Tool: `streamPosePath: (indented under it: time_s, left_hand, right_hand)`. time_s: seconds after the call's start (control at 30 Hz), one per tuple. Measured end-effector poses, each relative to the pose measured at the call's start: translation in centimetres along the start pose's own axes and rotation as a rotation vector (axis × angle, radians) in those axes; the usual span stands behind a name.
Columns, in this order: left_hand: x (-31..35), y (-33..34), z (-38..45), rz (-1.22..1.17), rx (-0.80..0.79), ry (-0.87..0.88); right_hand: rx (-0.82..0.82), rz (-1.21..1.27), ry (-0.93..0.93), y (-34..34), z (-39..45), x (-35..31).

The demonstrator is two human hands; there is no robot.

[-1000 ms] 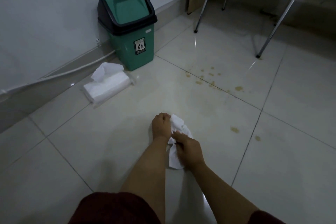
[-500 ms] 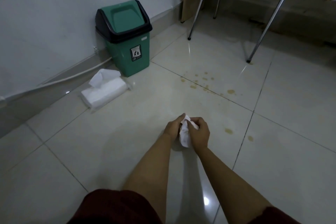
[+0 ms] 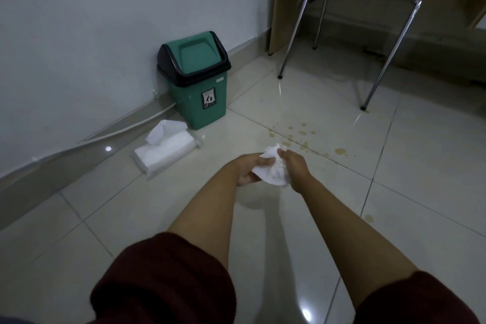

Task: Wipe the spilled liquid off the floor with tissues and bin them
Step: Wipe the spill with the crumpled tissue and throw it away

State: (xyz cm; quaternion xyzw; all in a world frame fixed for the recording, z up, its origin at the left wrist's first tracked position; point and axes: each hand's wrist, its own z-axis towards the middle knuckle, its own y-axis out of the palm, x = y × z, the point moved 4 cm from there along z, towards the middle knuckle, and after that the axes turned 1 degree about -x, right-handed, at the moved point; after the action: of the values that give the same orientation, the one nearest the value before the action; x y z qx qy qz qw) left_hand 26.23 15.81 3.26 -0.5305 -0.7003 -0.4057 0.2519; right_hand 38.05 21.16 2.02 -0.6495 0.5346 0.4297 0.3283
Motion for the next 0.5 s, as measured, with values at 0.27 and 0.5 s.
streamPosePath:
  time_s: [0.27,0.5]
  left_hand:
    - [13.0,0.1,-2.7,0.124,0.131,0.158]
    - [16.3,-2.8,-2.5,-0.071,0.387,0.384]
  right_hand:
    - [-0.024,0.174,0.05,3.3,-1.5,-10.8]
    - [-0.059,0.108,-0.097,5.7,-1.4,-16.8]
